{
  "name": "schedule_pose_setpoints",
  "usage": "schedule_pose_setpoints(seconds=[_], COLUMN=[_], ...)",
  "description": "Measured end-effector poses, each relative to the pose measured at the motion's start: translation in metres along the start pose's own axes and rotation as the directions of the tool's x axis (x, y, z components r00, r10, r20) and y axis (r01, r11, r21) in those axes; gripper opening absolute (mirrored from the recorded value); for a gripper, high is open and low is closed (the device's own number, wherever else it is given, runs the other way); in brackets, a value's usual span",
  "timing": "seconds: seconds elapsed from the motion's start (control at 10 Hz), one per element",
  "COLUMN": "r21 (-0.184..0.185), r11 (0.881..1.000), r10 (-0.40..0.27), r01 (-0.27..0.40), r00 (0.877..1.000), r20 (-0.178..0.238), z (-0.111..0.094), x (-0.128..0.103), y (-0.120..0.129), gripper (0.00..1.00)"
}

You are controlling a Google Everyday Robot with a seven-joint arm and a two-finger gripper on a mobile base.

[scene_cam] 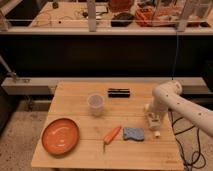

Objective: Place the bottle in the ceramic bowl

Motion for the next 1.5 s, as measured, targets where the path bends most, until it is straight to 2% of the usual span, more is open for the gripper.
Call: schedule_pose_setpoints(seconds=[0.1,0.3,0.5,0.6,0.8,0.9,1.1,1.3,1.4,1.5], r21=[0.006,0.018,0.017,0.011,0.016,0.012,0.004,0.013,0.016,0.017], r11=[1.0,1.0,1.0,1.0,0.999,0.998,0.997,0.994,0.993,0.991], r10=[-0.003,-0.007,-0.01,-0.021,-0.048,-0.056,-0.077,-0.108,-0.117,-0.13], r01=[0.003,0.007,0.01,0.021,0.048,0.056,0.077,0.108,0.116,0.13], r00=[1.0,1.0,1.0,1.0,0.999,0.998,0.997,0.994,0.993,0.991], r20=[-0.005,-0.005,-0.009,-0.007,-0.007,0.001,0.003,0.003,0.001,0.005], z=[-0.003,-0.009,-0.013,-0.02,-0.033,-0.035,-0.034,-0.023,-0.024,-0.03], x=[0.001,-0.001,-0.003,-0.008,-0.012,-0.012,-0.013,-0.013,-0.012,-0.012], y=[0.0,0.001,-0.003,-0.012,-0.031,-0.03,-0.033,-0.044,-0.046,-0.049], gripper=[0.45,0.22,0.07,0.03,0.03,0.03,0.1,0.32,0.4,0.52])
